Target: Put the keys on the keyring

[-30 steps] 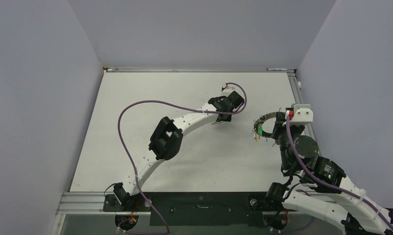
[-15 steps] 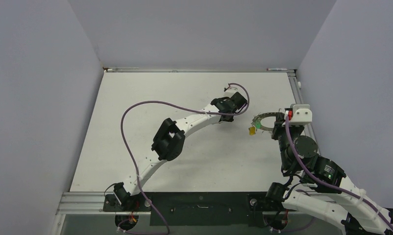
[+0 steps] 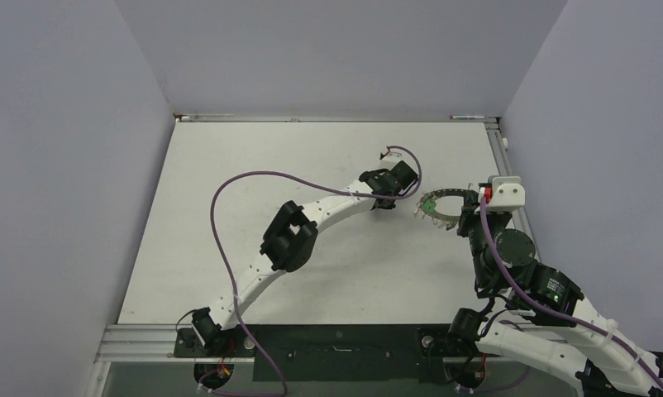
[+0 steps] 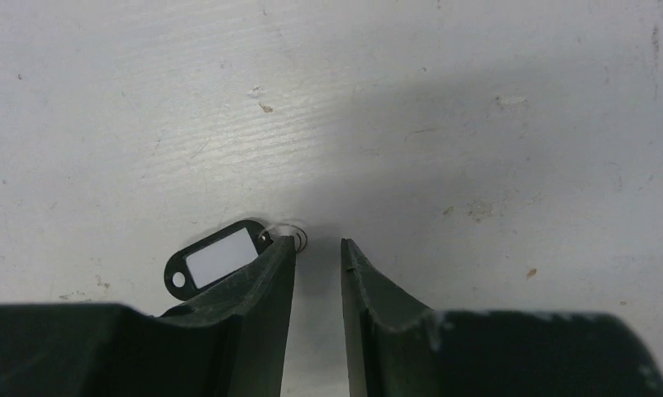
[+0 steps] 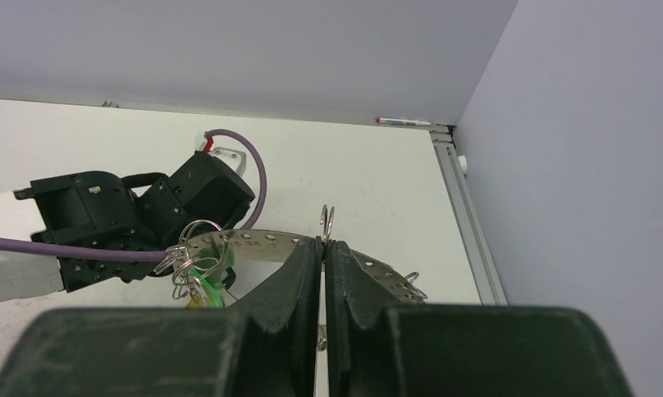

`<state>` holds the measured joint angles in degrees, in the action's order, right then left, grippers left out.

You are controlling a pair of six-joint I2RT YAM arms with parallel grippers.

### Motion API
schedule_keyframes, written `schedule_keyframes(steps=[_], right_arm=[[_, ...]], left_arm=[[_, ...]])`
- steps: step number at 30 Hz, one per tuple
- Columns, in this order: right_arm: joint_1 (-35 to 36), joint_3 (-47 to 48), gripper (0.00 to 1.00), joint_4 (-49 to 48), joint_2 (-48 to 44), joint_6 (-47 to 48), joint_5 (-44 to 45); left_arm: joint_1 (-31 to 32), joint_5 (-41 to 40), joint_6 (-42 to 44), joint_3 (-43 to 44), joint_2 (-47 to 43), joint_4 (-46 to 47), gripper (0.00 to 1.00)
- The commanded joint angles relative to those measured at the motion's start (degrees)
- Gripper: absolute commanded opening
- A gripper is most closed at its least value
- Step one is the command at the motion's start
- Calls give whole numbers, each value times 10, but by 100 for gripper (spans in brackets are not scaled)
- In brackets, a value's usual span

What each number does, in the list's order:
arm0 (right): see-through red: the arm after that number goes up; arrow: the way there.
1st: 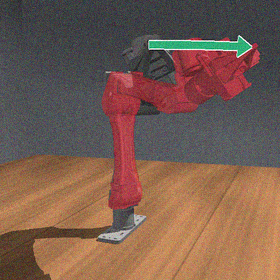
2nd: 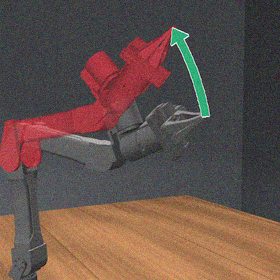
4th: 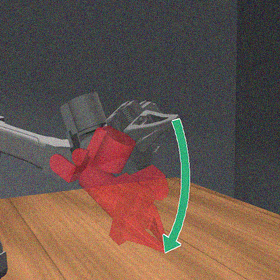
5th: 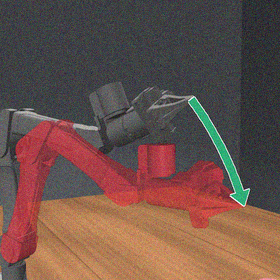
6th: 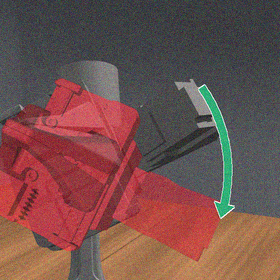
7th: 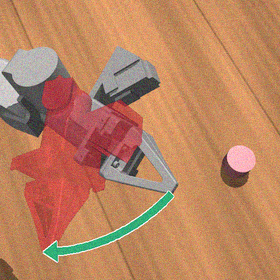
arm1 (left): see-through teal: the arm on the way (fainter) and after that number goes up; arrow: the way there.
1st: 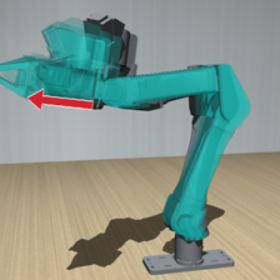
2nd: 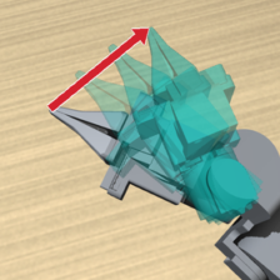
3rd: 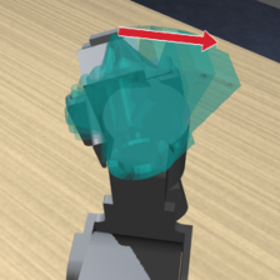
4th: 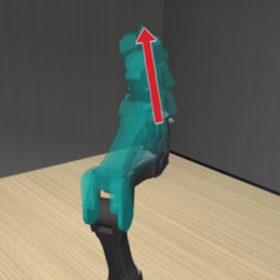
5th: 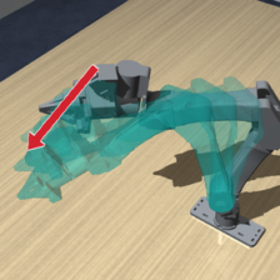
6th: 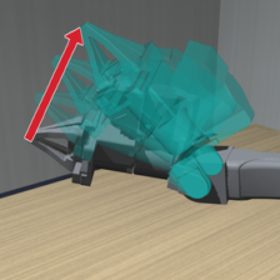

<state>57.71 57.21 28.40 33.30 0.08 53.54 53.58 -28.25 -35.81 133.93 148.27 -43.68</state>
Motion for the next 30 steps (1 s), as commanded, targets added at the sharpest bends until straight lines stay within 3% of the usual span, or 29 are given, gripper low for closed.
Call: schedule_keyframes(steps=[1,9,13,20,30], right_arm=[[-1,18,5,-14,3,1,-7],[-1,16,5,-16,5,0,-9],[0,12,5,-17,4,-1,-11],[0,12,5,-18,3,-1,-16],[1,1,5,-32,12,-1,-27]], left_arm=[[0,-4,0,29,15,22,22],[1,-9,-3,6,9,18,0],[1,8,15,-45,-21,40,0],[-5,119,67,-290,-199,196,0],[-31,270,82,-568,-452,296,0]])
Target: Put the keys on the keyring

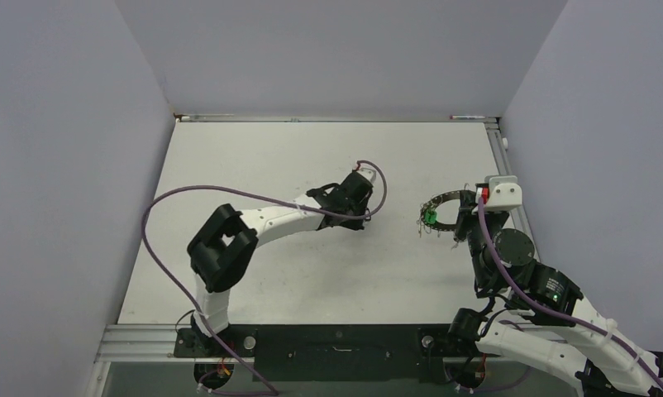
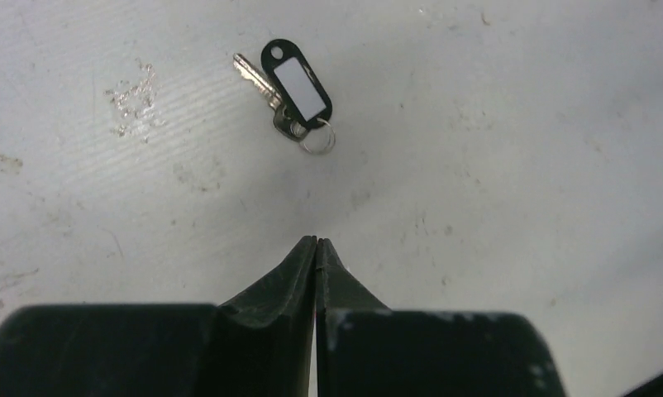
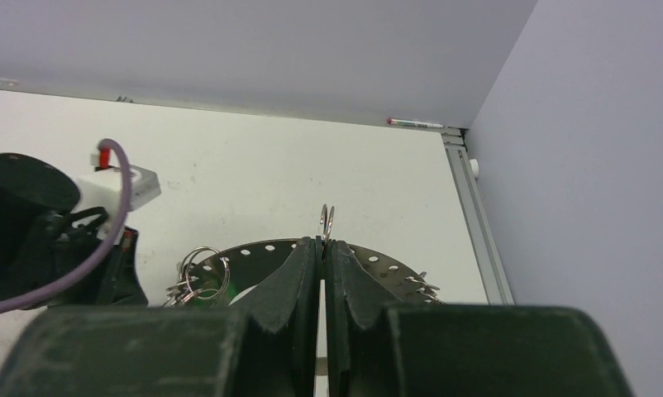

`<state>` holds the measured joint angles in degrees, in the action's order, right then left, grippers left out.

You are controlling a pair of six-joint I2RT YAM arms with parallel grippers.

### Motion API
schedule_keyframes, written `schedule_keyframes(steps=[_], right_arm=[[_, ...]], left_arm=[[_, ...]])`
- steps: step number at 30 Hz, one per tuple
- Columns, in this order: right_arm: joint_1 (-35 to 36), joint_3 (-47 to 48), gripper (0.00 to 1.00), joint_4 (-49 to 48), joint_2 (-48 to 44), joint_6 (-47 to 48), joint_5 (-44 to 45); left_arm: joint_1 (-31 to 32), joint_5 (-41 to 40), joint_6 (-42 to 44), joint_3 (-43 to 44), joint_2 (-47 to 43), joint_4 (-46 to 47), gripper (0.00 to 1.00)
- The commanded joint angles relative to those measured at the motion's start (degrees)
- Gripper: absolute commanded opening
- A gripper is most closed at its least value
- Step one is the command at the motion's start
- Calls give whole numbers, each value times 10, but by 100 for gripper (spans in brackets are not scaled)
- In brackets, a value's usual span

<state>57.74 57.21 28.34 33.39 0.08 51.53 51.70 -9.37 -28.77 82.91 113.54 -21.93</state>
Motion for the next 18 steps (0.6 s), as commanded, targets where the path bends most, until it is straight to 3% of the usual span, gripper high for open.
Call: schedule_keyframes(steps=[1,5,10,13,16,18], right_arm=[[0,0,5,-32,12,-1,-8],[0,-7,5,-45,18,-1,-15],[1,-9,5,-40,27,-25,-21],[1,-5,5,-34,21,-27,-17],[1,5,5,-25,17,-24,-10],[1,17,5,-18,17,-21,-5]], left_arm=[[-16,88,7,-77,-126,86,0],[-24,94,33,-123,-175,115,0],[2,39,136,-128,-153,134,26],[28,-33,190,-149,-137,203,40],[50,-65,233,-176,-118,290,50],[57,-59,263,-181,-100,322,50]])
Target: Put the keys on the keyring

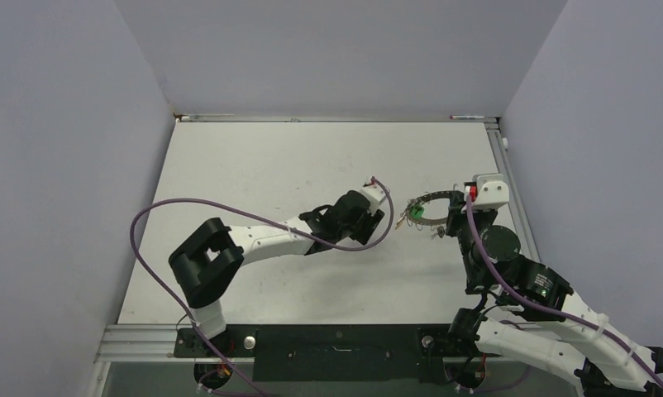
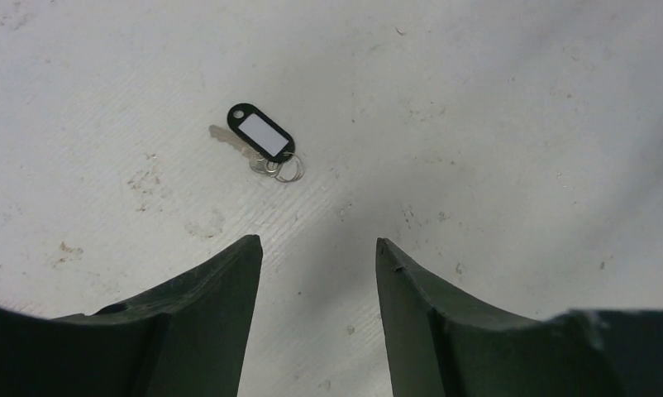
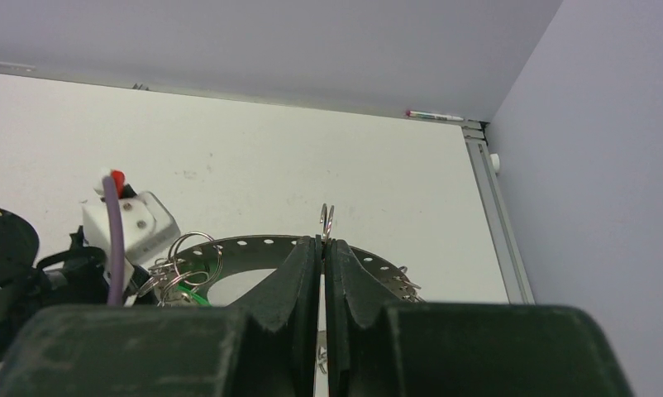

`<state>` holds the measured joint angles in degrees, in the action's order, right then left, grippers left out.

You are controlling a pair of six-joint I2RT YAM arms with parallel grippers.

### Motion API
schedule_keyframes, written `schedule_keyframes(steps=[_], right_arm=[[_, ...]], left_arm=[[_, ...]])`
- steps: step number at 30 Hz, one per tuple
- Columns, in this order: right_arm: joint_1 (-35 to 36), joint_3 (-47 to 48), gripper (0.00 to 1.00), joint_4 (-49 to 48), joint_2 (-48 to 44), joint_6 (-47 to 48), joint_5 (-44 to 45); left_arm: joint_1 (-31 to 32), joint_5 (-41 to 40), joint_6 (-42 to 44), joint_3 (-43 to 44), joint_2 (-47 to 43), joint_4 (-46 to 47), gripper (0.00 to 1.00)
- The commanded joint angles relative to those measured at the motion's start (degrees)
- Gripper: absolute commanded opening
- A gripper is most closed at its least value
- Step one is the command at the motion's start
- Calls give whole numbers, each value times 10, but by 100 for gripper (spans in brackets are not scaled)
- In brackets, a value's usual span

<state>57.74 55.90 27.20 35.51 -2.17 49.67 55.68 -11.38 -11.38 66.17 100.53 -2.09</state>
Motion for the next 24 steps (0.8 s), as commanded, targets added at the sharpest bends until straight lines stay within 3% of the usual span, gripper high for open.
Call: schedule_keyframes(steps=[1,4,10,19,24], right_arm=[[1,34,5,-2,-4,3,16],[1,50,5,14,-5,3,19],[1,59,5,27,-12,1,20],[2,61,5,32,-12,-3,18],[1,60,5,31,-10,-3,17]], left_arm=[[21,-34,100,-14,39,136,50],[27,-29,111,1,64,148,48],[40,-83,150,80,132,85,40],[43,-152,138,164,198,-17,28],[47,-167,126,194,217,-60,27]])
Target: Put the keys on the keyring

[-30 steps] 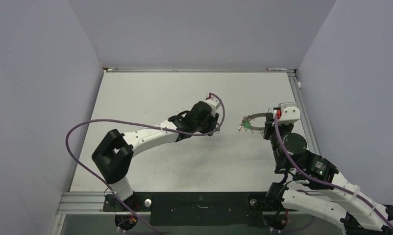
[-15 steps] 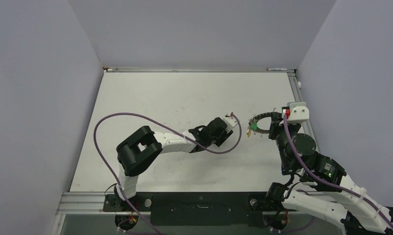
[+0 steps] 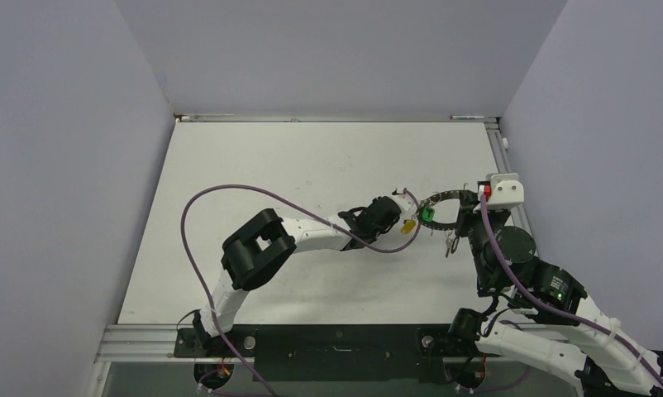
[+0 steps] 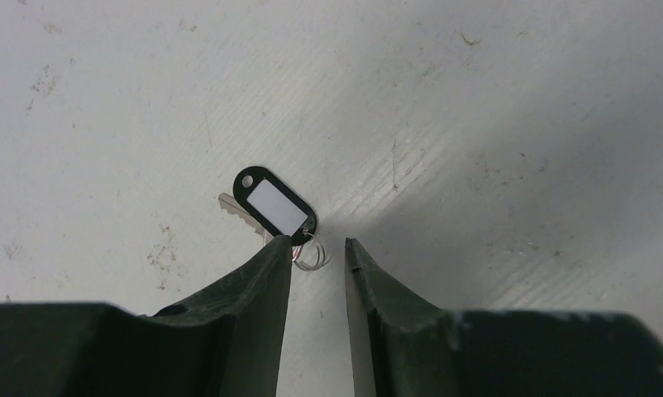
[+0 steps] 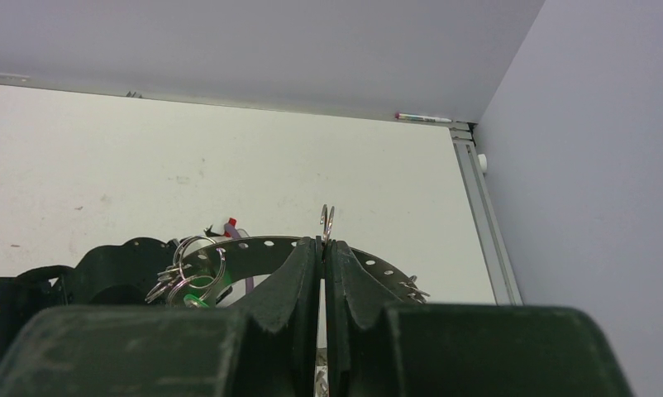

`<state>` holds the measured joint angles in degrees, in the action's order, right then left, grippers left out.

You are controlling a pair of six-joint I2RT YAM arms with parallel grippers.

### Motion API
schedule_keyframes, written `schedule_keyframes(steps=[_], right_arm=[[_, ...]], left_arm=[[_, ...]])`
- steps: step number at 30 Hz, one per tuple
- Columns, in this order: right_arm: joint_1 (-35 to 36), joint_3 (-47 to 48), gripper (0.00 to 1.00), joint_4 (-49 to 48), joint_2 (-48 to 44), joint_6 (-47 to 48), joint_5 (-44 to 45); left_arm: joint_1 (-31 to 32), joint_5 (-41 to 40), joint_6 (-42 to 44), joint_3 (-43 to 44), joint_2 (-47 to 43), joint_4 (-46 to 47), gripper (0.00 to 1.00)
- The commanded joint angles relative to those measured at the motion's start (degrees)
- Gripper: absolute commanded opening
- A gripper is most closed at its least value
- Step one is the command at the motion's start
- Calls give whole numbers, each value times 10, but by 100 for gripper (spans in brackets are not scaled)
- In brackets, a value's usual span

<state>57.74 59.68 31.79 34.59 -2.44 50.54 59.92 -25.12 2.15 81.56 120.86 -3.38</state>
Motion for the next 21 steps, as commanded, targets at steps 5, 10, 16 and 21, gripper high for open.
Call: schedule_keyframes(steps=[5,10,16,21], right_arm=[[2,21,5,-17,1,0,6],[1,22,5,-16,1,-2,5],[1,21,5,-17,2,-3,4],[2,19,5,-18,4,-3,3]], left_arm=[[5,-31,-17,70,35,-84,27],[6,-37,-18,84,45,-95,24],[5,-44,-15,93,56,-101,20],[5,-52,-13,99,66,-105,19]])
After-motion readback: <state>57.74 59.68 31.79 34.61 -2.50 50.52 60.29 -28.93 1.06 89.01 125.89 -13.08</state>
